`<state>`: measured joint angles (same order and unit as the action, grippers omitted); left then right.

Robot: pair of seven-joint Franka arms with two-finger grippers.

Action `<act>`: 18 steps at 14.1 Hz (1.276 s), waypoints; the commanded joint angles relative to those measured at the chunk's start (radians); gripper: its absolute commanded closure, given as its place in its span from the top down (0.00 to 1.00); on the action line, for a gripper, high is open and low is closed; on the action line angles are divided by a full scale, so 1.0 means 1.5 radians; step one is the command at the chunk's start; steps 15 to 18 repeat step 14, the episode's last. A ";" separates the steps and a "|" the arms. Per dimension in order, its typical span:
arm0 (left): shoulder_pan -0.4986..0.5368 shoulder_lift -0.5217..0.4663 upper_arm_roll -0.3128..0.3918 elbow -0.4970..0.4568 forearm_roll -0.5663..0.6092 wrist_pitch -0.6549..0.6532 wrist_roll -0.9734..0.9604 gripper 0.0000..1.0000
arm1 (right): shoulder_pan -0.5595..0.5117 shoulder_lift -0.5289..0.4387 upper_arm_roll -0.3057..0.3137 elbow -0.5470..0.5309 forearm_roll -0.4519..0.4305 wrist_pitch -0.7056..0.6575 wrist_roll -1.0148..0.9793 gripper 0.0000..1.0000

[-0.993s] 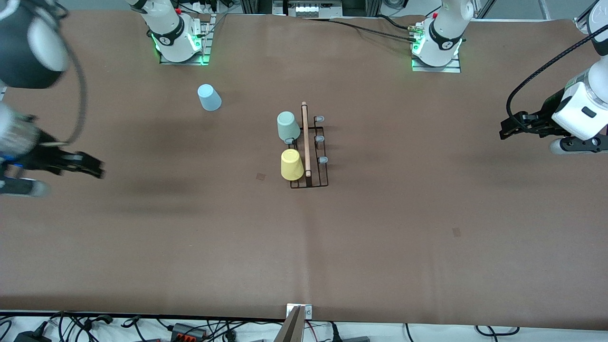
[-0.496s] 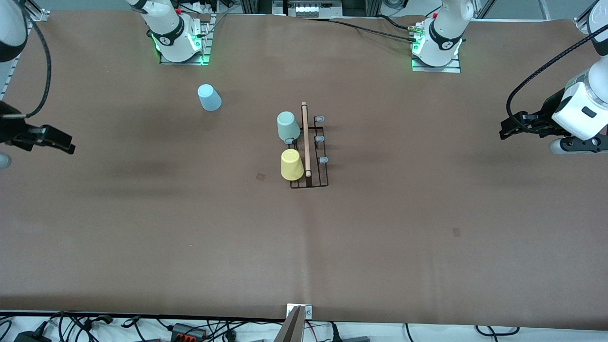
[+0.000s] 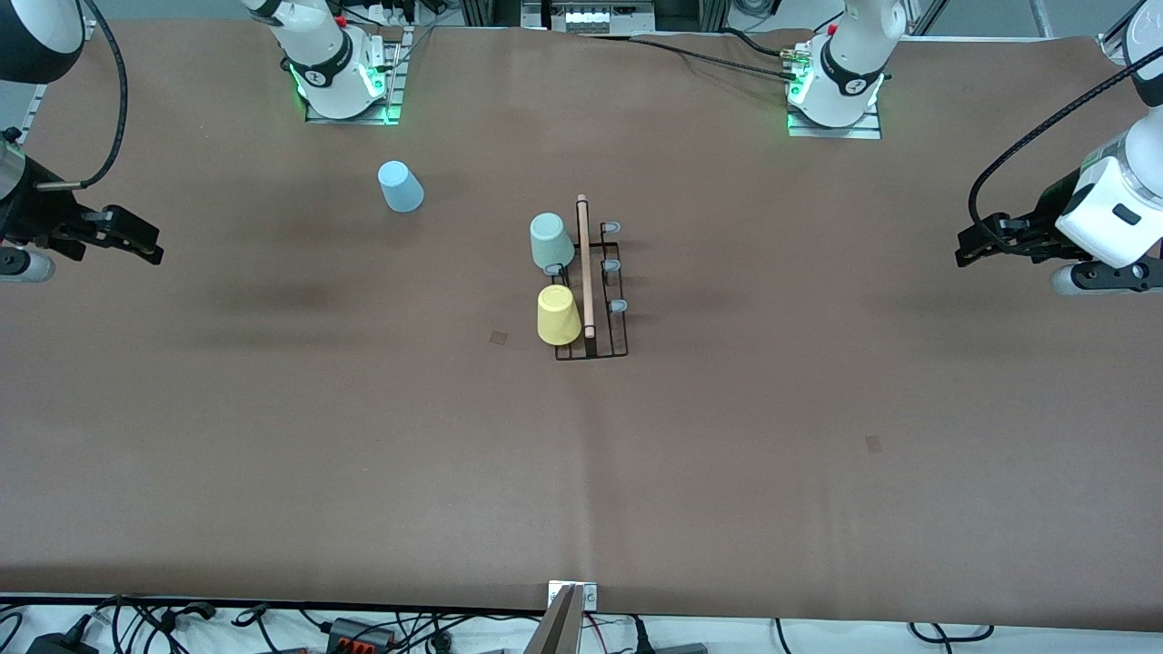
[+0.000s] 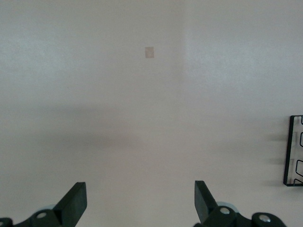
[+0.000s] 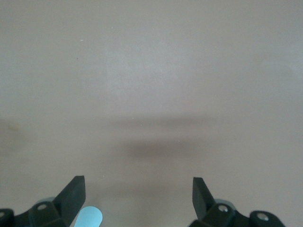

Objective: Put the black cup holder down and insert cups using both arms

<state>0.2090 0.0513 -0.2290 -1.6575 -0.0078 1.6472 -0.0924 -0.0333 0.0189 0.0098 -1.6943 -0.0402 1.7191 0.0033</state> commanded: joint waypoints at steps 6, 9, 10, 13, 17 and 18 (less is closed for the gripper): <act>0.004 0.005 -0.004 0.014 0.006 -0.007 0.007 1.00 | 0.005 -0.065 -0.004 -0.064 0.010 0.005 -0.018 1.00; 0.004 0.005 -0.004 0.014 0.005 -0.007 0.007 1.00 | 0.006 -0.067 -0.004 -0.065 0.010 0.003 -0.017 1.00; 0.004 0.005 -0.004 0.014 0.005 -0.007 0.007 1.00 | 0.007 -0.066 -0.003 -0.064 0.010 -0.004 -0.017 1.00; 0.004 0.005 -0.004 0.014 0.005 -0.007 0.007 1.00 | 0.008 -0.067 -0.003 -0.064 0.010 -0.008 -0.018 1.00; 0.004 0.005 -0.005 0.014 0.005 -0.007 0.008 1.00 | 0.008 -0.067 -0.003 -0.064 0.010 -0.008 -0.018 1.00; 0.004 0.005 -0.005 0.014 0.005 -0.007 0.008 1.00 | 0.008 -0.067 -0.003 -0.064 0.010 -0.008 -0.018 1.00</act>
